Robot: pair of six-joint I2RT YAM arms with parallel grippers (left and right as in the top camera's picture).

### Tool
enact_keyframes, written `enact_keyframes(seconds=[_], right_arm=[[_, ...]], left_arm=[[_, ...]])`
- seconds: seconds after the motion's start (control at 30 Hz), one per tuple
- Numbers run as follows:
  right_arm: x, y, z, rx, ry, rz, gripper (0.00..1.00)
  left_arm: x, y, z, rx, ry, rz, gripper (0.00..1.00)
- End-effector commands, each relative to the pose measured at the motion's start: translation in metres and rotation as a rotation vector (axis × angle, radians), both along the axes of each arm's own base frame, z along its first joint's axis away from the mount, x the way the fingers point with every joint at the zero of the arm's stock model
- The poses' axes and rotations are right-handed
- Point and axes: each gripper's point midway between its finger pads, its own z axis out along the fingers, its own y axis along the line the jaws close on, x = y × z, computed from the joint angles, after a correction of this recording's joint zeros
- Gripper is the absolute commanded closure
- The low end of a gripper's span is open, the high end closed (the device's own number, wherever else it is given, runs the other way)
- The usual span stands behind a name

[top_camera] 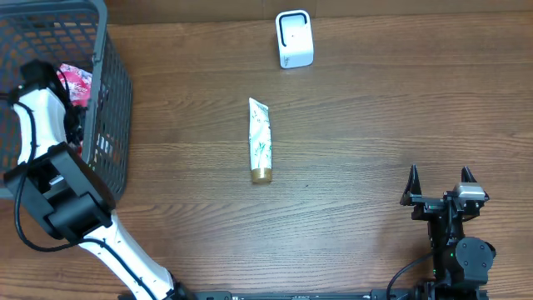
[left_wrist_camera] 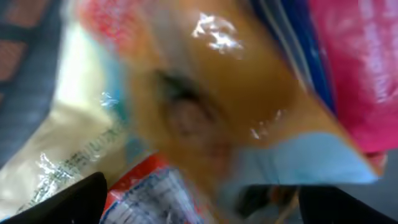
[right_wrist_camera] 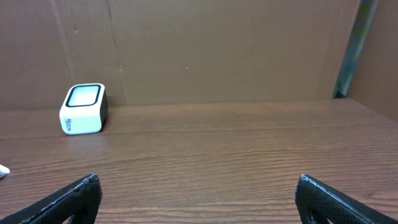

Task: Scan the item barcode
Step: 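Open the left gripper and reach back into the basket, then carry the yellow snack bag out and set it beside the tube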

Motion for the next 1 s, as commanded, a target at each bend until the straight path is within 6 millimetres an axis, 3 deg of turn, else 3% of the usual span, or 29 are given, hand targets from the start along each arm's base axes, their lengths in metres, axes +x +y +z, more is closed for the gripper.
enact_keyframes(seconds=[0.0,0.07,0.2,0.23,0.33,0.4,0.5,0.63,0.7,0.8,0.9,0.97], right_arm=[[0.0,0.0,-0.002,-0.005,-0.003,-0.004,0.0],[0.0,0.0,-0.002,-0.005,-0.002,-0.004,0.0],[0.0,0.0,-0.002,-0.005,-0.003,-0.004,0.0],[0.0,0.0,-0.002,-0.005,-0.003,-0.004,0.0],[0.0,0.0,-0.002,-0.005,-0.003,-0.004,0.0],[0.0,0.0,-0.002,-0.005,-0.003,-0.004,0.0],[0.0,0.0,-0.002,-0.005,-0.003,-0.004,0.0],[0.0,0.0,-0.002,-0.005,-0.003,-0.004,0.0],[0.0,0.0,-0.002,-0.005,-0.003,-0.004,0.0],[0.0,0.0,-0.002,-0.005,-0.003,-0.004,0.0],[0.0,0.0,-0.002,-0.005,-0.003,-0.004,0.0],[0.0,0.0,-0.002,-0.005,-0.003,-0.004,0.0]], left_arm=[[-0.003,-0.01,-0.027,-0.029,0.024,-0.087,0.09],[-0.004,-0.01,-0.033,-0.027,0.023,-0.086,0.14],[-0.007,-0.01,-0.036,-0.031,0.029,-0.082,0.42],[-0.007,-0.01,-0.036,-0.031,0.029,-0.082,0.52],[-0.011,-0.012,-0.037,-0.04,0.043,-0.082,0.96],[-0.013,-0.013,-0.033,-0.044,0.049,-0.082,0.96],[-0.01,-0.012,-0.011,-0.039,0.03,-0.053,0.96],[0.001,-0.007,0.069,0.004,-0.116,0.096,0.96],[0.013,-0.01,0.131,0.029,-0.27,0.076,0.96],[0.018,-0.017,0.201,0.072,-0.457,0.046,0.96],[0.014,-0.039,0.298,0.127,-0.736,-0.027,0.96],[0.011,-0.061,0.339,0.11,-0.87,-0.1,0.96]])
